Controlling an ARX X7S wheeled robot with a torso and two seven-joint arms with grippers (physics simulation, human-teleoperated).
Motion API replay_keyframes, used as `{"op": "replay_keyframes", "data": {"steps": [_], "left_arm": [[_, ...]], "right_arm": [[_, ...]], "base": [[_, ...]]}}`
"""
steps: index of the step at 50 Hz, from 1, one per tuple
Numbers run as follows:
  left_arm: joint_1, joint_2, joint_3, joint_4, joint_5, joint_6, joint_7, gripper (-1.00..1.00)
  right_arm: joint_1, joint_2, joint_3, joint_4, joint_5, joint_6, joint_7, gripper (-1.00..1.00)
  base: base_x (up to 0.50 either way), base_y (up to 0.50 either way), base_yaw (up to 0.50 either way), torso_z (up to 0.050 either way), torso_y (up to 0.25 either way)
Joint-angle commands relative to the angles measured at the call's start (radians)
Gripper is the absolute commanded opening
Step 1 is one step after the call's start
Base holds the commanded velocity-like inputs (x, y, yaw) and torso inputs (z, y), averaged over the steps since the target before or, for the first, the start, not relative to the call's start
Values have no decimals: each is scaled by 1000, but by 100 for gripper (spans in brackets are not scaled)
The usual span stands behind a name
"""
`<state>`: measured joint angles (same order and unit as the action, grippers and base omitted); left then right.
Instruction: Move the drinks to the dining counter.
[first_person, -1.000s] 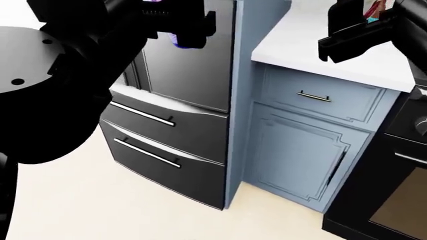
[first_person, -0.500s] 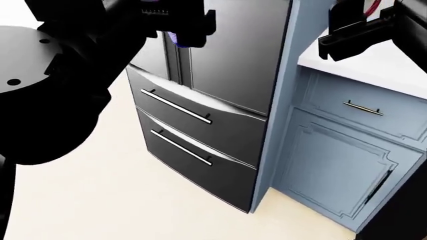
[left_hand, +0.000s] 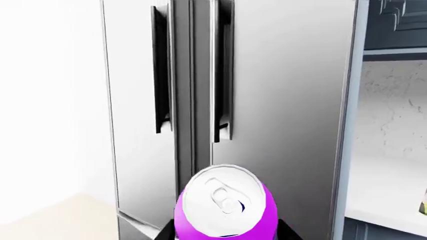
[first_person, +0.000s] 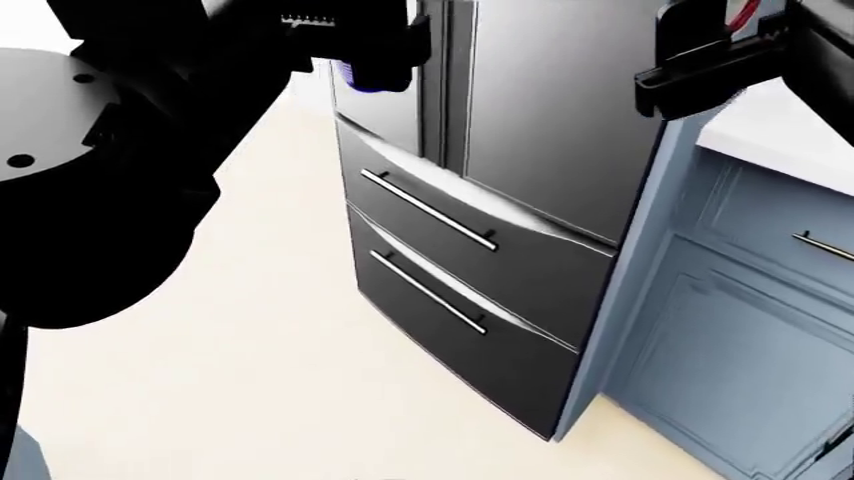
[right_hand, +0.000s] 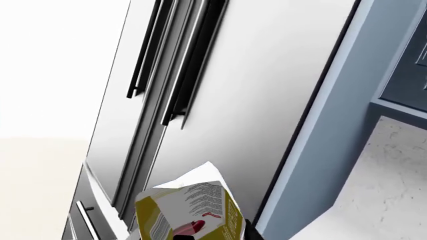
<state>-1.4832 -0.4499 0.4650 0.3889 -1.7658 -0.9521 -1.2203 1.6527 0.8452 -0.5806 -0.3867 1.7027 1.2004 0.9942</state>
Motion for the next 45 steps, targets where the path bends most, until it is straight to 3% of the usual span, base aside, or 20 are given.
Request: {"op": "replay_keyframes", "data": {"steps": [1,45], "left_arm": [[-7,-3,-1,1,-6,13,-8,-100],[-22,-13,11,-1,-9,29,-7,-100]], "right_arm": [[13,2,7,-1,-22,7,3,-100],[22,2,-7,2,-28,-3,-2,-100]], "base": [[0,0,500,0,11],[0,0,500,0,1]]}}
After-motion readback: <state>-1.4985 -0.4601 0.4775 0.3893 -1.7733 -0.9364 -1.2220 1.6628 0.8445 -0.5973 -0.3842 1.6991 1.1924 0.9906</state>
